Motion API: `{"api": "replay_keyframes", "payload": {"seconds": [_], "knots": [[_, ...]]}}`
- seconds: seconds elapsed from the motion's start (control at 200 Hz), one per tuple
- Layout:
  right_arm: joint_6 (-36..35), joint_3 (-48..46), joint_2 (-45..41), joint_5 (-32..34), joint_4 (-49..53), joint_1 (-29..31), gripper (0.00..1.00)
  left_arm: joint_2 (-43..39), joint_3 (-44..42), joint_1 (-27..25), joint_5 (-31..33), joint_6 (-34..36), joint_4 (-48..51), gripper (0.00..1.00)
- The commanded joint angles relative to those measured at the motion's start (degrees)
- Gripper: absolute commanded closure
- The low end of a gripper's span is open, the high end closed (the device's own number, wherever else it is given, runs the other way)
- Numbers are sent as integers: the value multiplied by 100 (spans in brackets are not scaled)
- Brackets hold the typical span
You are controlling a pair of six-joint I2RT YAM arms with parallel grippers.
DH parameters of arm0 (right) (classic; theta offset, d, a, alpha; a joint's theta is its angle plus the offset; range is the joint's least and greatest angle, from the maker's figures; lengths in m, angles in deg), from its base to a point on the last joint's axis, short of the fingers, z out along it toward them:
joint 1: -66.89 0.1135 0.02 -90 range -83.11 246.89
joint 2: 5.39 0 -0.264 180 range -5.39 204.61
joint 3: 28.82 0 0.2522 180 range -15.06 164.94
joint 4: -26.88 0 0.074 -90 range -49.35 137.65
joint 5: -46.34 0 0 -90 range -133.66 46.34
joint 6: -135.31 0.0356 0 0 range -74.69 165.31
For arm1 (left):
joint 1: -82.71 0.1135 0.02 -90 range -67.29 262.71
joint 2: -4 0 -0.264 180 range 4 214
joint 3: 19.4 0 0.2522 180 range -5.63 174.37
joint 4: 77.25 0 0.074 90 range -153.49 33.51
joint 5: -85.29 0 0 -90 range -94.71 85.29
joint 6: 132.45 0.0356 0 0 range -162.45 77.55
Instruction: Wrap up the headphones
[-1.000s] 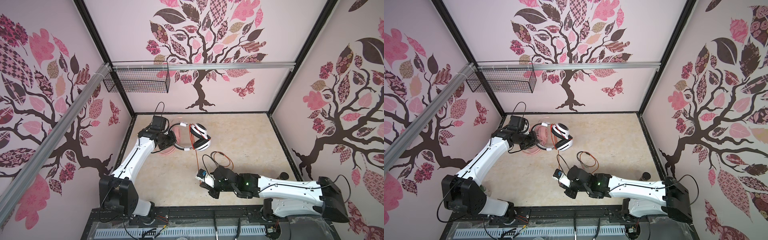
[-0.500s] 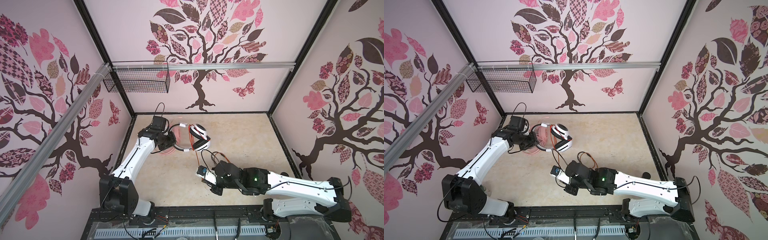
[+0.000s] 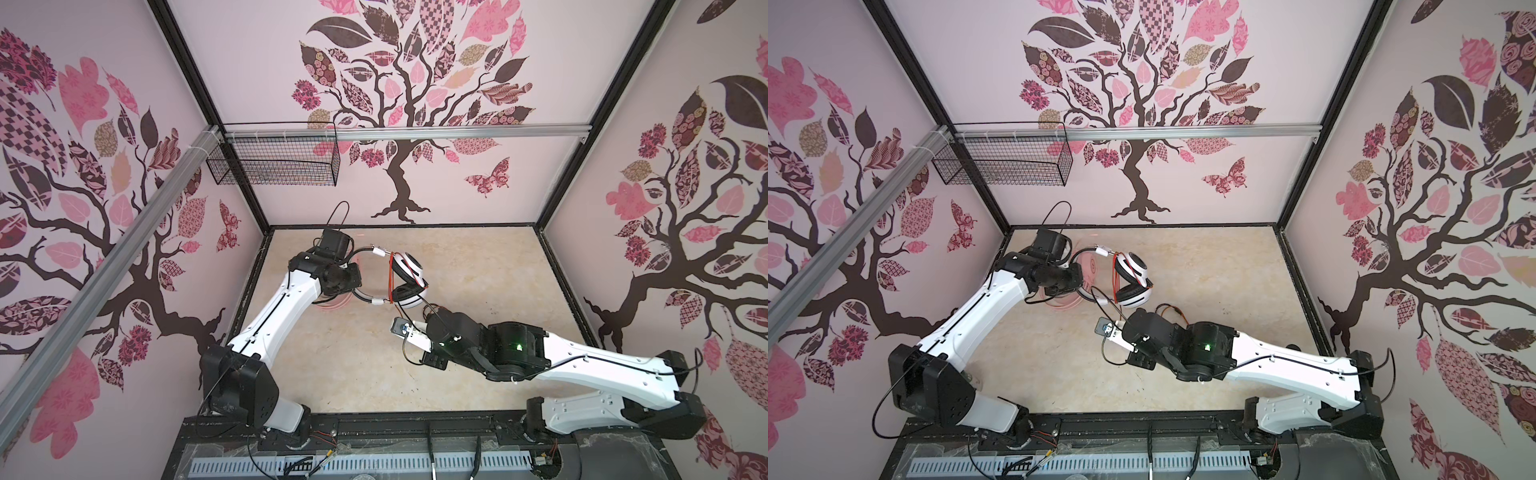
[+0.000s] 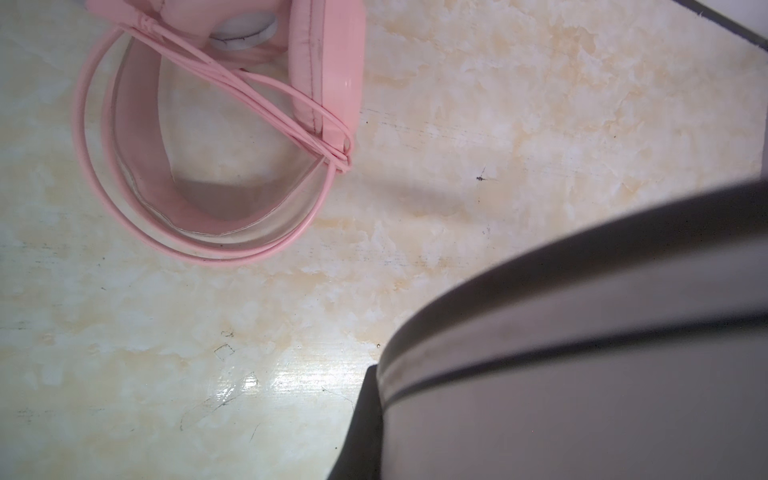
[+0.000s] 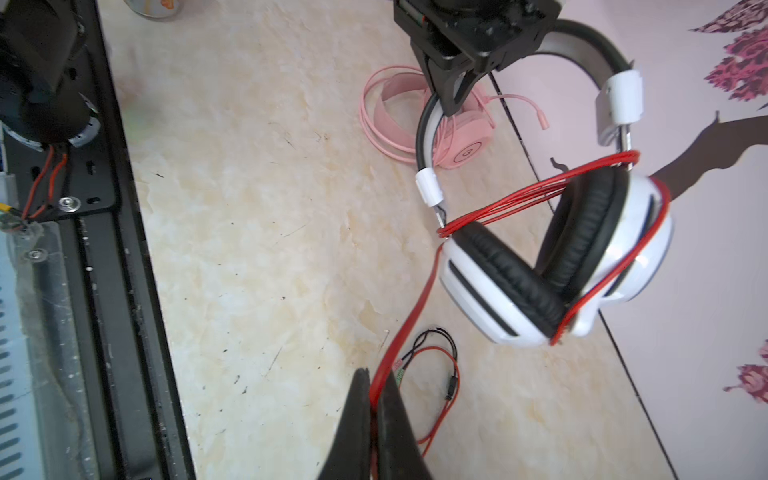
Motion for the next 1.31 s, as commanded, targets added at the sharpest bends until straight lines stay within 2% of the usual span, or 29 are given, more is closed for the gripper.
{"api": "replay_keyframes", "payload": {"seconds": [0.0, 0.29, 0.64, 0.94, 1.125, 1.3], "knots": [[-292, 268, -19, 662, 73, -26, 100, 50, 432, -230, 326, 456, -7, 100], [-238, -49, -685, 736, -16, -953, 100, 357, 674, -999, 456, 985, 335, 100], [-96, -684, -1137, 725, -138, -1111, 100, 361, 692, -1976, 773, 1159, 720, 100], [-164, -1397, -1449, 842, -509, -1234, 91, -118, 209, -2008, 564, 1220, 374, 100], [-190, -1637, -1491, 236, -698, -1840, 84, -171, -26, -2020, 174, 1299, 211, 100], [-83, -1677, -1425, 115, -772, -1911, 80, -302, -106, -2049, -36, 1330, 278, 100]]}}
